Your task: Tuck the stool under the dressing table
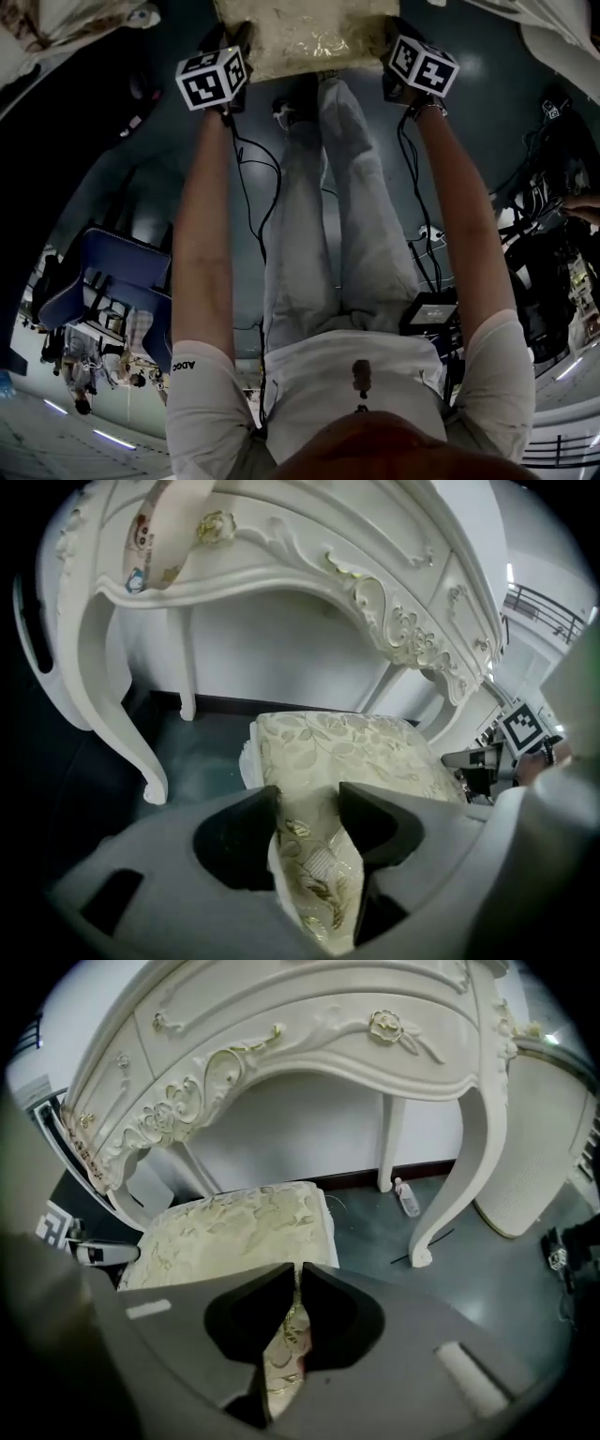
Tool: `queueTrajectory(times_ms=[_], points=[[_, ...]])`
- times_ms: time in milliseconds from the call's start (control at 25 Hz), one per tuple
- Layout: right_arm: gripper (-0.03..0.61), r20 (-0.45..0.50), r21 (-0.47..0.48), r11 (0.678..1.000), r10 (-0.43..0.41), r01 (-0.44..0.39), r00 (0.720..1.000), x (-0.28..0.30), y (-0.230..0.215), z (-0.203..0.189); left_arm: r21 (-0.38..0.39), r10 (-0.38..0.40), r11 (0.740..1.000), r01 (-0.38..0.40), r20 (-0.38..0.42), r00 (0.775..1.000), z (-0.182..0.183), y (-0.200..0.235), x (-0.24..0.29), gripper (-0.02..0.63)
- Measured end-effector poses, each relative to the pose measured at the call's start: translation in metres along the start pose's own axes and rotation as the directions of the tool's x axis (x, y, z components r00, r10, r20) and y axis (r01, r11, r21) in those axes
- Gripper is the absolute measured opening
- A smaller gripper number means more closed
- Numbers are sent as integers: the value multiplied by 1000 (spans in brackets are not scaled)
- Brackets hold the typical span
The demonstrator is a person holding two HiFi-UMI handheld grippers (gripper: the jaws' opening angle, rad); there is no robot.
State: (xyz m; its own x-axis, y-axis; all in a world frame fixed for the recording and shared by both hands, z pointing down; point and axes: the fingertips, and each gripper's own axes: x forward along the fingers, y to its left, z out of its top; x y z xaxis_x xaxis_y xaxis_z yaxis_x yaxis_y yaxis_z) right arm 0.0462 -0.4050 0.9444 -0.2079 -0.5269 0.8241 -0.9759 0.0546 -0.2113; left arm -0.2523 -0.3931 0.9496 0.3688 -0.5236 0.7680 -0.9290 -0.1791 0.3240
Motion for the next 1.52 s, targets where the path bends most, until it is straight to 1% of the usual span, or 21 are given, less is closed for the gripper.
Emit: queueTrajectory(times_ms=[120, 200, 240, 360, 520, 600, 720, 840, 1000, 1080, 1240, 1320, 1400, 1480, 1520], points=[[40, -11, -51, 996, 70, -70, 998, 13, 8, 0, 21, 0, 1000, 0, 8, 1000, 9, 12, 11, 219], [40, -12, -62, 993, 103, -104, 995, 22, 11, -1, 30, -3, 1000, 2, 18, 1000, 14, 17, 17, 219], [40, -8, -58, 993, 105, -105, 994, 25, 12, 0, 34, -2, 999, 1, 23, 1000, 18, 19, 19, 219], [40, 16, -62, 995, 76, -74, 997, 30, 8, 11, 38, 5, 999, -6, 34, 999, 30, 19, 26, 219], [40, 46, -74, 996, 59, -55, 997, 41, 2, 34, 18, 3, 1000, -4, 63, 998, 42, 18, 35, 224], [40, 48, -85, 995, 60, -56, 997, 45, 2, 44, 6, 7, 1000, -7, 86, 996, 47, 19, 37, 224], [40, 66, -88, 993, 85, -79, 994, 54, 3, 55, 3, 8, 1000, -8, 106, 994, 57, 22, 42, 224], [40, 91, -87, 993, 88, -80, 992, 60, 3, 65, 7, 6, 1000, -7, 113, 994, 68, 24, 48, 224], [40, 108, -78, 996, 54, -45, 993, 66, 0, 81, 8, 20, 1000, -21, 132, 991, 85, 30, 60, 224], [40, 118, -73, 996, 52, -43, 992, 70, 2, 89, 3, 29, 1000, -30, 133, 991, 91, 34, 64, 224], [40, 122, -81, 995, 60, -50, 991, 74, -1, 101, -19, 16, 1000, -14, 127, 992, 103, 34, 69, 229], [41, 123, -73, 996, 61, -52, 991, 70, -2, 101, -32, 10, 999, -5, 146, 989, 104, 32, 63, 232], [51, 119, -62, 997, 61, -54, 991, 61, -2, 96, -27, 15, 1000, -11, 159, 987, 96, 25, 53, 232], [114, 103, -50, 997, 71, -66, 992, 50, 1, 83, 5, 17, 1000, -18, 147, 989, 80, 16, 42, 233], [124, 90, -45, 996, 76, -72, 993, 45, 2, 75, 18, 18, 1000, -21, 137, 990, 71, 12, 36, 237]])
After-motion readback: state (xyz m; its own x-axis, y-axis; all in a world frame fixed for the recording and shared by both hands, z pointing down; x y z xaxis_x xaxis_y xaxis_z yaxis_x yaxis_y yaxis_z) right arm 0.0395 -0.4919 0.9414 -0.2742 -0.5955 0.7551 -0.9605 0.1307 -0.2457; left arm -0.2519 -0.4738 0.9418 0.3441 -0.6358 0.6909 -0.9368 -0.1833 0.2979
